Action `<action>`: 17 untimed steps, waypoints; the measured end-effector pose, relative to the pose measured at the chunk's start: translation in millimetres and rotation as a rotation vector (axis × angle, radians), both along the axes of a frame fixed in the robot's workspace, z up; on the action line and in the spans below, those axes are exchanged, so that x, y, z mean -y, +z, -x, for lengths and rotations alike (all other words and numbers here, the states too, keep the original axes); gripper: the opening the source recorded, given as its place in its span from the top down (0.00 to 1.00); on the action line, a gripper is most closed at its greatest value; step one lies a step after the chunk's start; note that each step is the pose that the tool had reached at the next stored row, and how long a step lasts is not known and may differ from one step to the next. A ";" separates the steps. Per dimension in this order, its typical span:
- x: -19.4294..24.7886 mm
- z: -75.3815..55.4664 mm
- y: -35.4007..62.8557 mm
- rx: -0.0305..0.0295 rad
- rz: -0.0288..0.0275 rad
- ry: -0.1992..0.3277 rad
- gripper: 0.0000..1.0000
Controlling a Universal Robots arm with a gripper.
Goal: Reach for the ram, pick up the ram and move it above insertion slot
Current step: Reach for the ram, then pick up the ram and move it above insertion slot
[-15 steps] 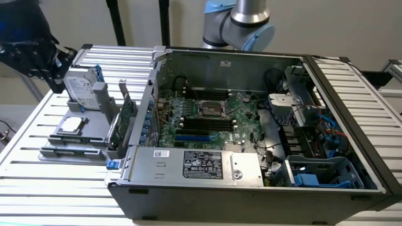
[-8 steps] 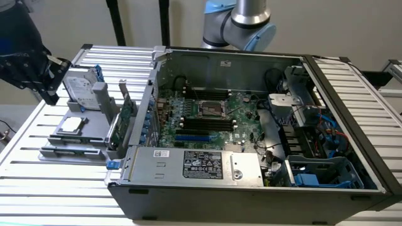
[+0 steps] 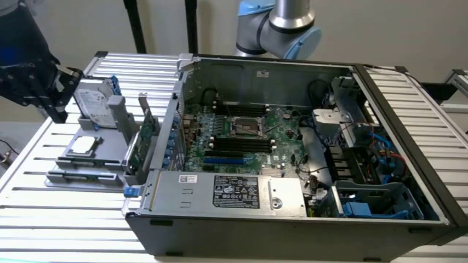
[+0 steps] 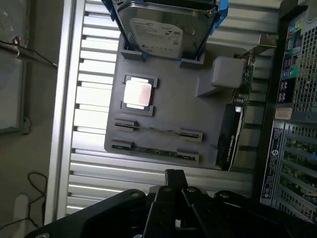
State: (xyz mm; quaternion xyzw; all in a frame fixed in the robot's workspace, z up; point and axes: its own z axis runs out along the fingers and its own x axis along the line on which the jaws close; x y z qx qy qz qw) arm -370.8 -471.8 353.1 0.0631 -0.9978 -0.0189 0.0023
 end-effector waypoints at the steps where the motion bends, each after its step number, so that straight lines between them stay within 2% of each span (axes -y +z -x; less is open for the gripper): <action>1: 0.0 0.0 -0.2 0.0000 -0.0001 0.018 0.89; 17: 0.0 0.0 -3.5 -0.0007 -0.0002 0.310 0.89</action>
